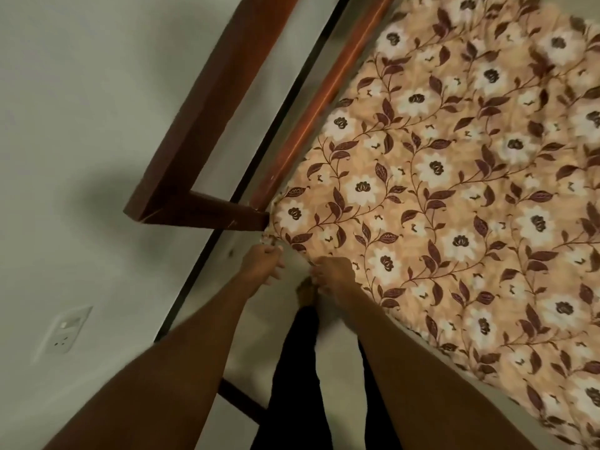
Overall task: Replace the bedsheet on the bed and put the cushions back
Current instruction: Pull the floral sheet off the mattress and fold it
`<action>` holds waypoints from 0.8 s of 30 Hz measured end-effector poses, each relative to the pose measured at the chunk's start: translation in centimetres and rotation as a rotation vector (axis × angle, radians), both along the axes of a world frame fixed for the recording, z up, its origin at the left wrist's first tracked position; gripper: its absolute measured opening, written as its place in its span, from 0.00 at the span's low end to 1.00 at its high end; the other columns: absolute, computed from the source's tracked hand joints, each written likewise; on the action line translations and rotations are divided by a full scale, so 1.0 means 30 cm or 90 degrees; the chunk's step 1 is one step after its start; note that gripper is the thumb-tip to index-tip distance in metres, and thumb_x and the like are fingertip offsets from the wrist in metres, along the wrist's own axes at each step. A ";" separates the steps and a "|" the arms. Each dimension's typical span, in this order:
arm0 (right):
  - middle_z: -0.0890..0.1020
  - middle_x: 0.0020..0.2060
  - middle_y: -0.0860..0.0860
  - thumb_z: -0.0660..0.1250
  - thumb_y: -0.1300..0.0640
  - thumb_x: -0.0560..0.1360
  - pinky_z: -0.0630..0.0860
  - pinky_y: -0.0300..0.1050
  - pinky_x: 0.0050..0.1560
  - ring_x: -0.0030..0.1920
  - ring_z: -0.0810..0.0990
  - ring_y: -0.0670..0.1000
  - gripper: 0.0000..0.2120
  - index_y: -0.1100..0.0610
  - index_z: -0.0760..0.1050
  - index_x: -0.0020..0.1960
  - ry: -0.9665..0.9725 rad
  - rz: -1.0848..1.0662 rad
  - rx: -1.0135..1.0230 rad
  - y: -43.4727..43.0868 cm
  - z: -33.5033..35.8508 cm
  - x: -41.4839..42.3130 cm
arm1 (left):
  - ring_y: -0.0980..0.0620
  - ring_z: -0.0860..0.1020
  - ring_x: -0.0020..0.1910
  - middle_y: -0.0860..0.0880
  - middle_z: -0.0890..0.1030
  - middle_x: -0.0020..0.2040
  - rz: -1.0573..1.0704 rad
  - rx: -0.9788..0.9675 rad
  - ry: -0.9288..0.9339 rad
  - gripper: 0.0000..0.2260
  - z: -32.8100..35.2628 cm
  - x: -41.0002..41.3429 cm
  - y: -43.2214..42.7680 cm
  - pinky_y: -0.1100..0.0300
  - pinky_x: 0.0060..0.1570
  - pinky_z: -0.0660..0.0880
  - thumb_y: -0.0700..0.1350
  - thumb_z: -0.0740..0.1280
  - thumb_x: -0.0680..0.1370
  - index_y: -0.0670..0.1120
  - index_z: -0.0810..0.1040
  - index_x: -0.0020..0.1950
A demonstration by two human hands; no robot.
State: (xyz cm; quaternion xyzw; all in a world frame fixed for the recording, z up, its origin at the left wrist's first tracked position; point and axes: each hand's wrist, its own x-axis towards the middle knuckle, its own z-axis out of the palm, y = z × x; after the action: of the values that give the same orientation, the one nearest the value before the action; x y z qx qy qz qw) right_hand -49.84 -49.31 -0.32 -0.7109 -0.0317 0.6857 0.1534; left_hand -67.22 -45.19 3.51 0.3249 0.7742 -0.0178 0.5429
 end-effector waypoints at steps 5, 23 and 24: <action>0.82 0.39 0.53 0.65 0.52 0.82 0.74 0.42 0.30 0.31 0.77 0.50 0.08 0.57 0.77 0.52 0.086 -0.160 -0.067 0.055 -0.221 -0.158 | 0.48 0.86 0.41 0.47 0.86 0.51 0.151 -0.045 0.014 0.17 -0.283 -0.065 0.141 0.56 0.39 0.80 0.55 0.65 0.83 0.43 0.81 0.62; 0.84 0.35 0.51 0.72 0.57 0.77 0.68 0.37 0.24 0.28 0.76 0.44 0.10 0.62 0.83 0.56 -0.007 -0.423 -0.100 0.090 -0.422 -0.368 | 0.53 0.80 0.33 0.48 0.82 0.35 0.515 0.000 -0.017 0.07 -0.616 -0.118 0.189 0.60 0.29 0.73 0.46 0.72 0.77 0.42 0.82 0.45; 0.84 0.36 0.52 0.71 0.58 0.78 0.69 0.37 0.25 0.29 0.76 0.44 0.09 0.62 0.83 0.55 -0.011 -0.422 -0.085 0.093 -0.400 -0.364 | 0.52 0.80 0.35 0.47 0.83 0.37 0.511 0.018 -0.011 0.07 -0.585 -0.108 0.190 0.60 0.30 0.74 0.45 0.72 0.76 0.41 0.82 0.46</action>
State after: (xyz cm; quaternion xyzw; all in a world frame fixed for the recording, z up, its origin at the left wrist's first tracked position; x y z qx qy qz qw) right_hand -60.75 -46.53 -12.32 -0.6965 0.2451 0.5930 0.3211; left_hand -70.46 -39.50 -14.05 0.0040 0.8353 0.2091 0.5084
